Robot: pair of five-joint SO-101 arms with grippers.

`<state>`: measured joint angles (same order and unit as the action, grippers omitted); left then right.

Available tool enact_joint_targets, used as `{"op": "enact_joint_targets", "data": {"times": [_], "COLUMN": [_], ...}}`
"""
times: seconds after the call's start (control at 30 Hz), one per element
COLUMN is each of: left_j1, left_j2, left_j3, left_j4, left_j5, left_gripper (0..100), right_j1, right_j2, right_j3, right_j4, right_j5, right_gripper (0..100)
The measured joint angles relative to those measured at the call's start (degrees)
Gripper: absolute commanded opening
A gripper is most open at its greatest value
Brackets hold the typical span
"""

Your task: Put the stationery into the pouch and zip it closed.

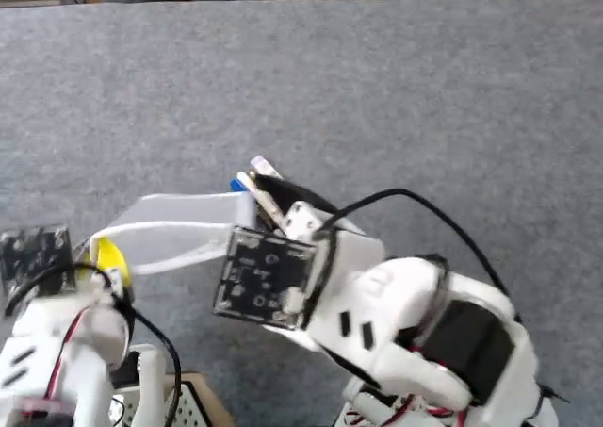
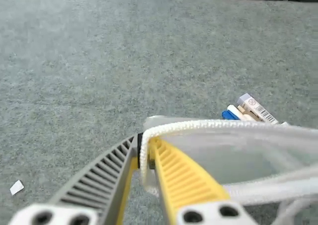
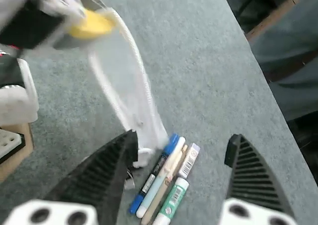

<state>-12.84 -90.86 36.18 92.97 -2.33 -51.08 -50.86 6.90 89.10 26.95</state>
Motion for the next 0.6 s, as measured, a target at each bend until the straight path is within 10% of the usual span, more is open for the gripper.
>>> {"op": "enact_joint_targets", "data": {"times": [0.6], "left_j1": [-0.09], "left_j2": [0.00], "left_j3": [-10.73], "left_j4": [7.74], "left_j5": [13.19], "left_gripper": [3], "right_j1": [24.26], "right_j2": [0.00], "right_j3": [18.73], "right_j4": [-4.31], "right_j5": [-15.47], "right_gripper": [29.0]}}
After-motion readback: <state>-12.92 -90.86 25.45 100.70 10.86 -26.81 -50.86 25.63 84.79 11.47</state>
